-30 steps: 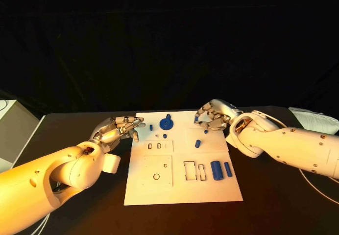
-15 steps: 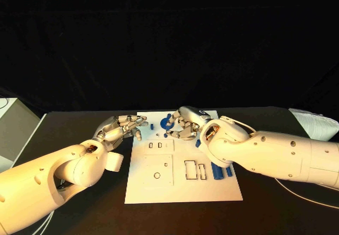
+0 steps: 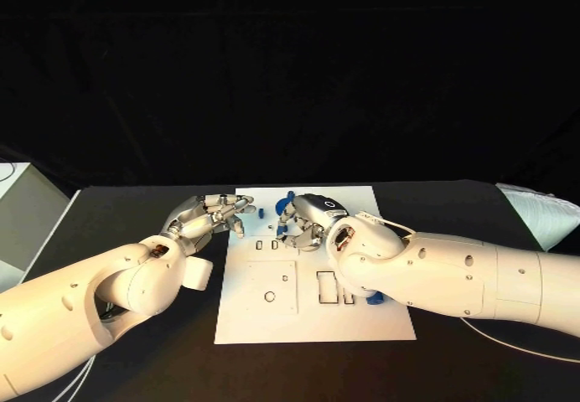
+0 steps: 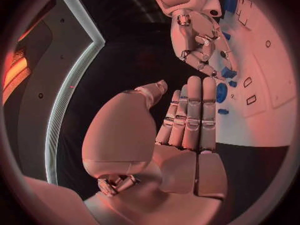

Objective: Assemble the parts on the task board

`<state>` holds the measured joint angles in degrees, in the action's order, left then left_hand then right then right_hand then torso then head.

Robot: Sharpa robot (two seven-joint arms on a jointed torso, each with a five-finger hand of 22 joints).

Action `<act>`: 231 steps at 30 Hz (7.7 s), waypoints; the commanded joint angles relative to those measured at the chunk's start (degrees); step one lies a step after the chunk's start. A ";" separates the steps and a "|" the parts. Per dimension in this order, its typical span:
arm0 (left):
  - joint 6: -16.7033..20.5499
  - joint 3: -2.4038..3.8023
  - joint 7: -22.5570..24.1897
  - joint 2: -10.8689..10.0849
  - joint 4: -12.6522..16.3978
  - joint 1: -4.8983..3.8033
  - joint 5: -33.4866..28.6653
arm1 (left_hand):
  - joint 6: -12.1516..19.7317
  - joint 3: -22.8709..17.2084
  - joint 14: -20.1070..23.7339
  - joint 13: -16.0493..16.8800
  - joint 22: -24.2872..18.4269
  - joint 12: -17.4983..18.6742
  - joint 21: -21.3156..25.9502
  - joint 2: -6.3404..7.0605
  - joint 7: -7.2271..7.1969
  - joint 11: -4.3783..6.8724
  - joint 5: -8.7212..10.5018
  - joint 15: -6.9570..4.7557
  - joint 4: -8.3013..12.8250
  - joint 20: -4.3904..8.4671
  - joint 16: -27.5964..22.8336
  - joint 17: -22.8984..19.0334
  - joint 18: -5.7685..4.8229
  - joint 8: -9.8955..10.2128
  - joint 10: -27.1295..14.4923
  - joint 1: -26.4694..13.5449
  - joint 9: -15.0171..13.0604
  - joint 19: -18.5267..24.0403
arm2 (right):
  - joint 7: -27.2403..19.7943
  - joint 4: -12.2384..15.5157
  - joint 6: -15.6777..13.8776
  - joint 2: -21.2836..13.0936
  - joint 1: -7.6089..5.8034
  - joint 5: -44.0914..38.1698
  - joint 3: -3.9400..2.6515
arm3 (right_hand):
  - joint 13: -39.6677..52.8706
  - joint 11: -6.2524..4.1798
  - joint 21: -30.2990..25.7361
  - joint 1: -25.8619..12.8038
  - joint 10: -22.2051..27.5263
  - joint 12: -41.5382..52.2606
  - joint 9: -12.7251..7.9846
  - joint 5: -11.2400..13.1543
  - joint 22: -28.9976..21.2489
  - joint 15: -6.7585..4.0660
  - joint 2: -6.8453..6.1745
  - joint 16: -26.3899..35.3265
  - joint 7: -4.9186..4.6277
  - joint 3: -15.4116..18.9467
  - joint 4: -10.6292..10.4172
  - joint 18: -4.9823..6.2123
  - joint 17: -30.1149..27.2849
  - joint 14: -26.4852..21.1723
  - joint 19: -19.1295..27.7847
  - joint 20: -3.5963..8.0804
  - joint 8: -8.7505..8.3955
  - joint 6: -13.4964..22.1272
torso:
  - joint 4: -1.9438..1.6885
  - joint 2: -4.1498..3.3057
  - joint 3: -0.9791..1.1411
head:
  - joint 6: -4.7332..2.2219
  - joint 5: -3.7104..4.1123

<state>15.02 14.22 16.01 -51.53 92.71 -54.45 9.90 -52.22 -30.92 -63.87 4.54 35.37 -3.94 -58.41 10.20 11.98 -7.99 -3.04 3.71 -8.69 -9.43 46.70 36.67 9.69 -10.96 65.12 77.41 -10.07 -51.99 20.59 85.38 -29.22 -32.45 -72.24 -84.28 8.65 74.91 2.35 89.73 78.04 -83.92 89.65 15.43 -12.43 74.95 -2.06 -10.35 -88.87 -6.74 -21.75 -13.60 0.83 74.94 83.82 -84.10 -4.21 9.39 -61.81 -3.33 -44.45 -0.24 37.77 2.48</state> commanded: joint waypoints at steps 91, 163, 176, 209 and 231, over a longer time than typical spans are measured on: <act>-1.76 0.04 -0.41 0.06 -0.22 0.03 0.45 | 0.32 -0.28 0.56 -0.05 0.16 0.16 -0.48 -0.16 0.19 -0.10 -0.03 0.03 0.20 0.08 0.45 -0.14 0.86 0.28 -0.58 -0.74 -0.09 0.58 | 3.20 -1.73 -1.05 1.53 2.84 -7.79 0.44 | 14.67 1.06 0.27 -0.87 -5.63 -0.28 -0.74 1.33 15.05 1.26 -3.69 -0.06 -1.37 3.68 0.04 -0.83 11.69 5.43 -5.90 -0.92 -0.30 4.04 | 0.17 0.02 0.09 | 1.56 -1.25; -38.99 -11.48 -46.86 26.60 -33.89 -19.58 45.01 | 6.95 11.47 -23.83 45.81 34.98 -59.80 -23.48 -5.98 -6.01 6.20 -0.11 -5.35 -7.82 4.94 40.35 47.73 -5.43 -28.64 2.04 -18.25 -23.77 -24.71 | -14.96 -4.14 -1.37 -11.61 -6.03 30.81 -1.68 | 11.49 2.11 0.27 3.08 -2.18 -4.42 -1.96 -6.53 15.05 2.25 0.57 0.49 -2.56 15.67 -2.85 -0.83 10.49 5.08 -5.90 -1.87 -0.72 8.10 | 1.12 4.55 2.11 | 4.96 -3.85; -41.24 -12.12 -47.10 28.35 -35.71 -19.66 45.89 | 7.15 10.83 -23.79 45.07 34.73 -59.24 -23.35 -6.21 -5.87 6.07 -0.10 -5.22 -7.78 4.83 40.33 47.73 -5.38 -28.22 1.41 -17.51 -24.06 -24.49 | -14.50 -4.50 -1.46 -11.32 -6.13 30.80 -1.72 | 11.42 2.15 0.27 3.10 -2.10 -4.52 -1.96 -6.79 15.05 2.28 0.56 0.57 -2.60 15.55 -2.86 -0.83 10.32 5.03 -5.90 -1.90 -0.73 8.23 | 1.09 4.37 2.02 | 5.41 -3.63; -39.77 -13.04 -46.79 29.73 -36.62 -19.55 44.80 | 7.34 9.30 -23.70 44.25 34.51 -58.60 -23.20 -5.80 -5.63 5.85 -0.11 -5.00 -7.48 4.58 40.28 47.69 -5.32 -27.42 0.58 -15.70 -24.79 -24.19 | -13.86 -4.71 -0.82 -10.67 -6.14 30.53 -1.75 | 11.45 2.17 0.27 3.07 -2.13 -4.48 -1.95 -6.98 15.05 2.30 0.65 0.56 -2.62 15.39 -2.90 -0.83 10.35 5.04 -5.90 -1.93 -0.69 8.26 | 1.12 4.23 1.93 | 5.62 -3.57; -40.50 -13.14 -46.76 29.64 -36.41 -19.54 44.03 | 7.18 7.55 -23.72 44.00 34.55 -58.42 -23.20 -5.29 -5.56 5.79 -0.10 -4.91 -6.89 4.45 40.33 47.82 -5.31 -26.75 0.33 -13.66 -25.53 -24.11 | -13.66 -4.93 -0.48 -10.19 -6.12 30.43 -1.75 | 11.45 2.18 0.27 3.01 -2.14 -4.46 -1.93 -7.04 15.05 2.31 0.69 0.57 -2.63 15.28 -2.92 -0.83 10.35 5.04 -5.90 -1.94 -0.65 8.27 | 1.11 4.14 2.01 | 5.68 -3.45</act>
<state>-24.57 1.07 -30.99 -21.96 56.17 -73.97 54.57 -45.25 -23.02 -83.93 48.60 69.91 -62.73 -81.94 4.98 6.23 -2.15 -3.21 -1.62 -15.49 -4.81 87.29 74.92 4.78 -37.91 65.83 63.04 -35.54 -76.47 7.03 80.45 -30.47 -42.72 -78.35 -53.43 6.93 74.92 4.72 89.73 81.37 -84.04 85.42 13.52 -19.08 74.92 0.40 -9.45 -88.64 -9.31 -6.20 -16.53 0.83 74.93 84.03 -83.90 -6.25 8.84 -53.94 -2.18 -40.30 1.76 43.44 -1.04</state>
